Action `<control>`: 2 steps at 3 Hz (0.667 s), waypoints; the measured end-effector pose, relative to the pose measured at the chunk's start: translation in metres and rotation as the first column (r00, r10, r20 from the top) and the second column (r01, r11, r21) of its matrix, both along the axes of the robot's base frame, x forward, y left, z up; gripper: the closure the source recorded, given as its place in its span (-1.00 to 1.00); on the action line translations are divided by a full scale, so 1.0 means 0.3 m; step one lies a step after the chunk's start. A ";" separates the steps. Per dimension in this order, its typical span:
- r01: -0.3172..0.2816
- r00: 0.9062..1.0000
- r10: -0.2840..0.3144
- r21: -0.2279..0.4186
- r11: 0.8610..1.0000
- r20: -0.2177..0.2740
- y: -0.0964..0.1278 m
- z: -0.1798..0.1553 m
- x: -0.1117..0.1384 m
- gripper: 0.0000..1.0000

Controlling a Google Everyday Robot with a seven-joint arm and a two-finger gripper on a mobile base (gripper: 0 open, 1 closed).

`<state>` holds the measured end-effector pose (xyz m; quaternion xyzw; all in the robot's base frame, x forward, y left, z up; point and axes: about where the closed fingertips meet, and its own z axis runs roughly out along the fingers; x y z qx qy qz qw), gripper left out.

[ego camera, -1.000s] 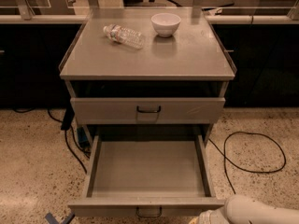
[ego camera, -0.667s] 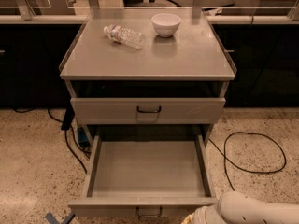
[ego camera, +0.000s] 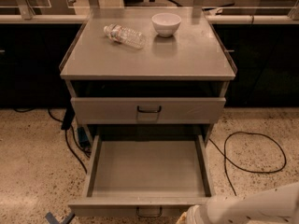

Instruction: Close middle drawer

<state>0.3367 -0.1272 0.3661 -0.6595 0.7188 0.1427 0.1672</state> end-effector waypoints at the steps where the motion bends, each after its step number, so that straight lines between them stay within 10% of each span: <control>1: 0.045 0.999 -0.044 -0.065 0.997 0.017 -0.007 -0.010 -0.001 1.00; 2: 0.101 0.992 -0.094 -0.095 0.990 0.082 -0.003 0.000 0.053 1.00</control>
Offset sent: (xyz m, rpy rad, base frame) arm 0.0438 0.0153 0.0052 -0.1337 -0.2174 -0.1911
